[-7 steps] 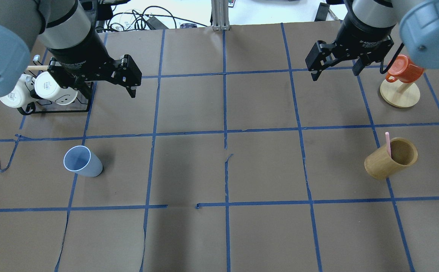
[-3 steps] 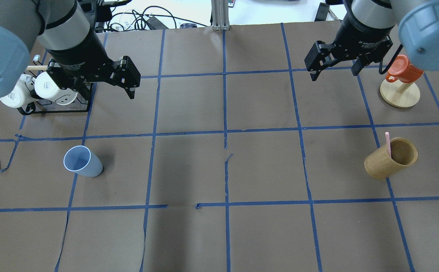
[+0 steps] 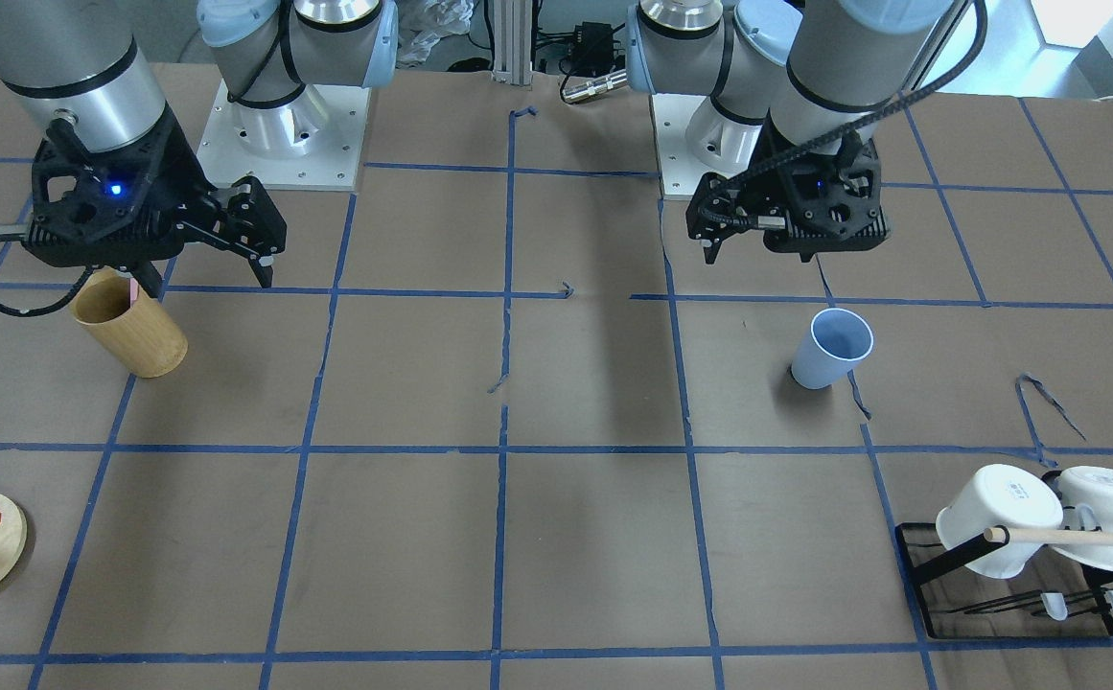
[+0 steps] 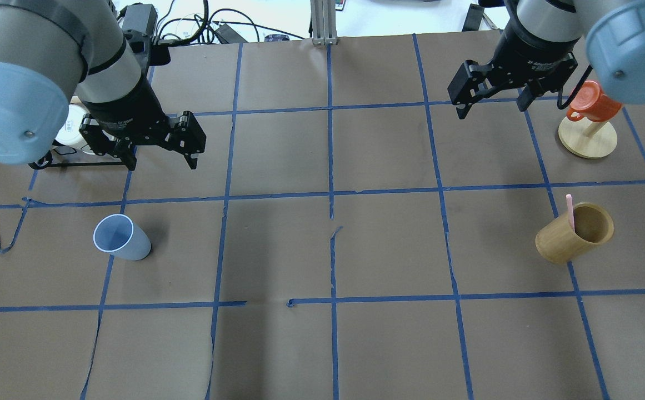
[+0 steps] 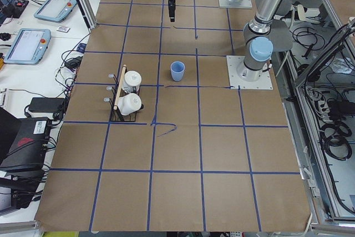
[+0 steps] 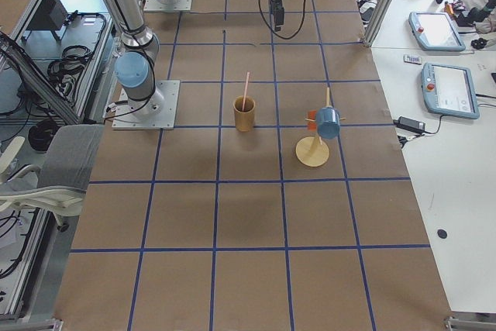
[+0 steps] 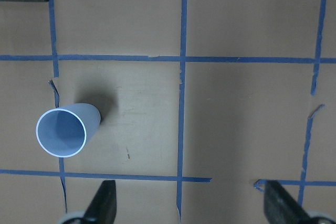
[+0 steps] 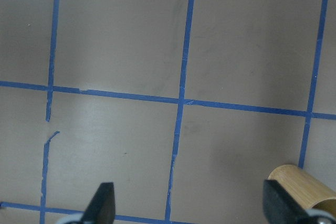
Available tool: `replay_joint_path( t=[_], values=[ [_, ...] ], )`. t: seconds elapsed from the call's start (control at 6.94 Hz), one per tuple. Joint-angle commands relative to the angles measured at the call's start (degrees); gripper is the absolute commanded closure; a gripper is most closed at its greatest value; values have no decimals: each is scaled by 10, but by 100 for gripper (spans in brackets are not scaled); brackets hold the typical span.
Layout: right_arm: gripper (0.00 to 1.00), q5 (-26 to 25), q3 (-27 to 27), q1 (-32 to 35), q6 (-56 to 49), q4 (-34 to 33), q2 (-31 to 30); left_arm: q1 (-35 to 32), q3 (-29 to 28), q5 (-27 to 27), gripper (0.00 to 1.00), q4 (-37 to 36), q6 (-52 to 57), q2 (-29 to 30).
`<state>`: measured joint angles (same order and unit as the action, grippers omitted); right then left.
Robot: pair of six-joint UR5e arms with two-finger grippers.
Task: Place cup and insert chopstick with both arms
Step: 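Lower the left gripper onto the light blue cup and grasp it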
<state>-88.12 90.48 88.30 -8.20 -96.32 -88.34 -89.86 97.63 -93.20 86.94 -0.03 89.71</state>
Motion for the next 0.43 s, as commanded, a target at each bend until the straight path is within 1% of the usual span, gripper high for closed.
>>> replay_joint_path(
  t=[0.0,0.14,0.29],
  values=[
    [0,0,-4,-1,-3,8,-1,81,133,-4,2,-129,111,5],
    [0,0,-4,-1,-2,8,-2,109,196,-45,3,-202,173,1],
    [0,3,-5,1,-1,5,-1,128,233,-50,10,-242,214,1]
  ],
)
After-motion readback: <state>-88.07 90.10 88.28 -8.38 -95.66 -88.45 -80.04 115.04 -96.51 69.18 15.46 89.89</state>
